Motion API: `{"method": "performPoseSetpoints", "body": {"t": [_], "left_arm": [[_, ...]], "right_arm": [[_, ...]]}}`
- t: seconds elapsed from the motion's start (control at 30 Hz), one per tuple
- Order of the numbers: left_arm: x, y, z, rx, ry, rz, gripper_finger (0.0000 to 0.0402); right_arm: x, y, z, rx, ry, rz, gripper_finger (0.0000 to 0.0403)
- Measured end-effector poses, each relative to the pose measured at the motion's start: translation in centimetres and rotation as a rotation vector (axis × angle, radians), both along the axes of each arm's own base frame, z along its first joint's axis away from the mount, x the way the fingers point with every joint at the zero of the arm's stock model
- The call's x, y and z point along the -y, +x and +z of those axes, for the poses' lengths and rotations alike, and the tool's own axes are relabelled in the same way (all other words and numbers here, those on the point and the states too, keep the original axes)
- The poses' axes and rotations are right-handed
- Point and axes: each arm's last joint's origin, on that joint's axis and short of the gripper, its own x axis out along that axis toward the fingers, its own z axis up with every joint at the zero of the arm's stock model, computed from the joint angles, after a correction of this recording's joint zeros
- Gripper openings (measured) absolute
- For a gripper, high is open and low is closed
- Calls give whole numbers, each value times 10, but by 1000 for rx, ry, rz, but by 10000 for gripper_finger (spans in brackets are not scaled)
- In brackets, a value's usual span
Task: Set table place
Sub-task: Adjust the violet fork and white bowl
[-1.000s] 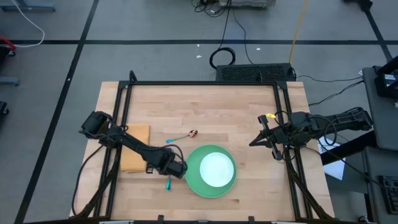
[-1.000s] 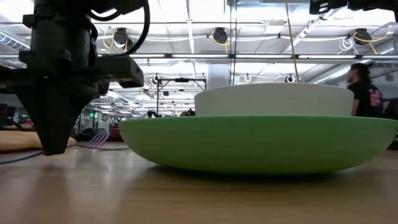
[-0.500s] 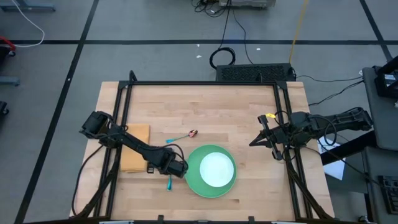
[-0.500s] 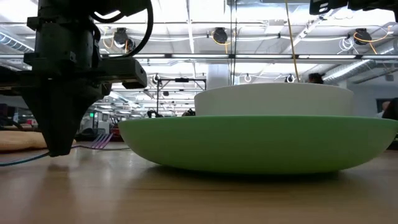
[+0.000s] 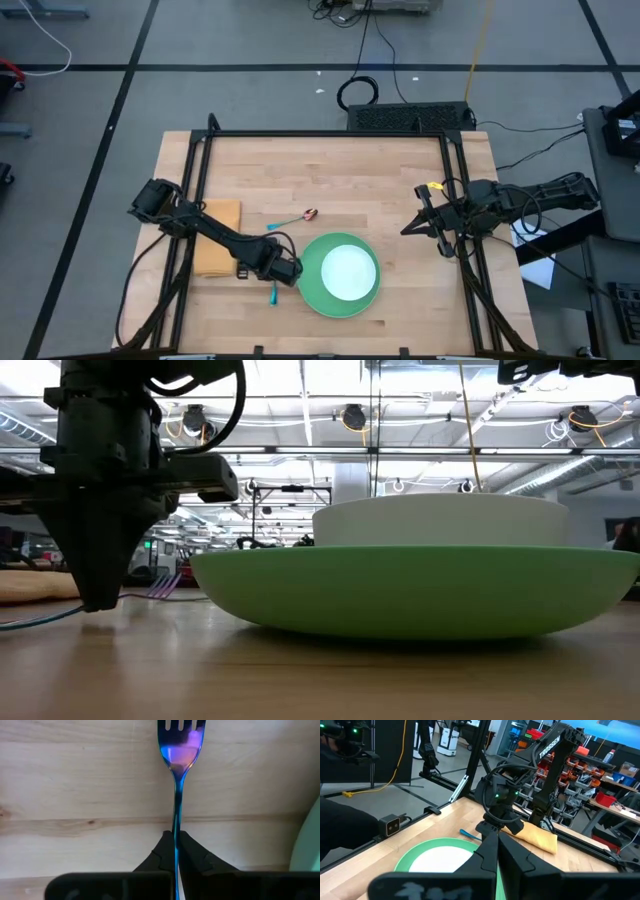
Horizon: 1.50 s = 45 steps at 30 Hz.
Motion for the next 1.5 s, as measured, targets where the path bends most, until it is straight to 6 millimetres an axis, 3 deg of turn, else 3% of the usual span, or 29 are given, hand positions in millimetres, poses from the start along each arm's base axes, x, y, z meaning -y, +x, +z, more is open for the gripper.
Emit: {"method": "performPoseSetpoints", "body": {"t": [0.27, 0.57, 0.9, 1.2, 1.5], "left_arm": [[0, 0, -1, 3, 6, 6, 3], [2, 9, -20, -12, -2, -23, 3], [0, 9, -21, -22, -13, -35, 3], [1, 10, -22, -8, -17, -28, 68], [1, 10, -22, -6, -13, -29, 77]], "right_arm": [[0, 0, 0, 0, 0, 0, 0], [0, 0, 0, -1, 4, 0, 0], [0, 0, 0, -1, 4, 0, 0], [0, 0, 0, -1, 4, 0, 0], [0, 0, 0, -1, 4, 0, 0]]}}
